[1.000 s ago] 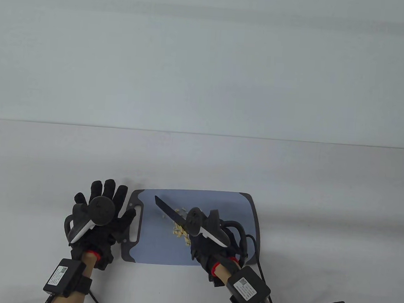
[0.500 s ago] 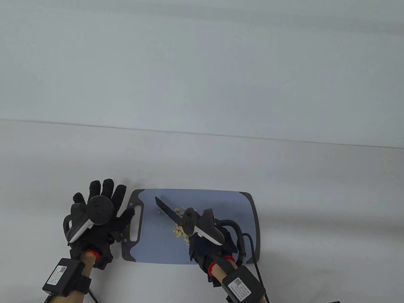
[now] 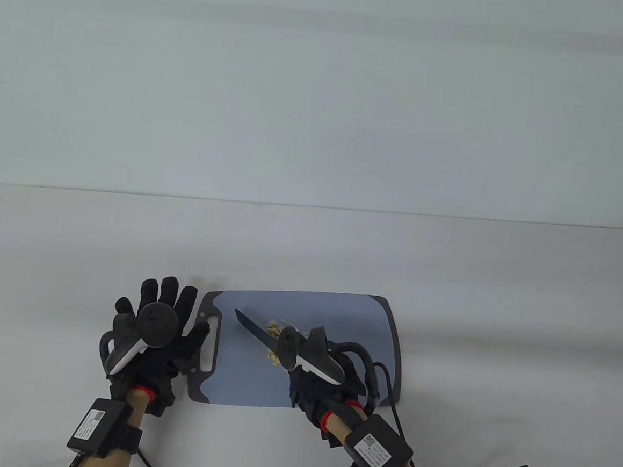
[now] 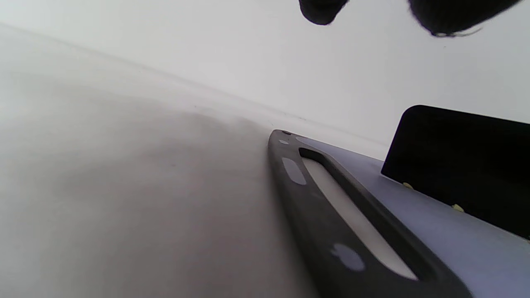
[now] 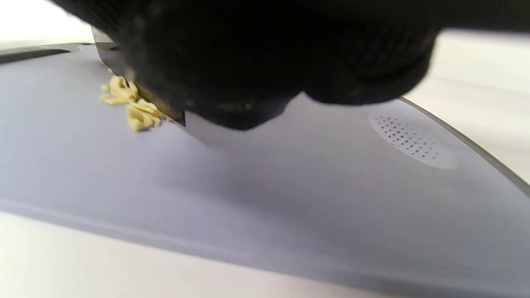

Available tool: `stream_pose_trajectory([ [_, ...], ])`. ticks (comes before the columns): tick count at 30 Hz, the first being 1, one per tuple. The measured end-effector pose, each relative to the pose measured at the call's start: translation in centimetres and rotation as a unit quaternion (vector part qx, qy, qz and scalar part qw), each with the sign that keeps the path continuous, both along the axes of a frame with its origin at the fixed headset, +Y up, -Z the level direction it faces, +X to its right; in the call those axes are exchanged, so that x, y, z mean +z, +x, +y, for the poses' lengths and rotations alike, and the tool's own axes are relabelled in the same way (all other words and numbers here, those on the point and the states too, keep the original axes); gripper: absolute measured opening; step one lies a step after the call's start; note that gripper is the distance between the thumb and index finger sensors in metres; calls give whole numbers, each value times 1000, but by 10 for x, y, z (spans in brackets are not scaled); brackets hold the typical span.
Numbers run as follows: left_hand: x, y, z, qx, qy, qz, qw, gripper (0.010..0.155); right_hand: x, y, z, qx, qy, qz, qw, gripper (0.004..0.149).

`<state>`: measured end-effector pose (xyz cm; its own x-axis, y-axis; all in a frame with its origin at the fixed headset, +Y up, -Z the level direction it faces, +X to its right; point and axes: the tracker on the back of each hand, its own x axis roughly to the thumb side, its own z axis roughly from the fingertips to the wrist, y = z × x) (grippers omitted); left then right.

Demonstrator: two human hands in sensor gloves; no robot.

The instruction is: Chop plasticine discs into granules with repetitive downward strikes

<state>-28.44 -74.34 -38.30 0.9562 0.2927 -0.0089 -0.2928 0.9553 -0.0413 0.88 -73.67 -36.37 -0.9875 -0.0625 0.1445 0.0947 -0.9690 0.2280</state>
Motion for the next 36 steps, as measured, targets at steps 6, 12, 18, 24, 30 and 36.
stream_pose_trajectory([
  [6,0,-1,1,3,2,0,1000,82,2,-6,-13,-22,49,19,998,45],
  [12,-1,-3,0,7,1,2,1000,82,-10,15,-1,-53,-21,-11,998,44],
  [18,-2,-1,-1,3,-3,1,1000,82,-2,15,11,-85,-23,-2,996,44],
  [24,-1,-2,0,4,0,1,1000,82,6,-3,-1,-8,-7,15,1000,45],
  [30,-1,-1,0,2,1,0,1000,82,10,-10,-12,-22,38,38,998,45],
  [36,-1,-3,0,6,1,3,1000,82,-4,6,-4,-55,-14,10,998,45],
])
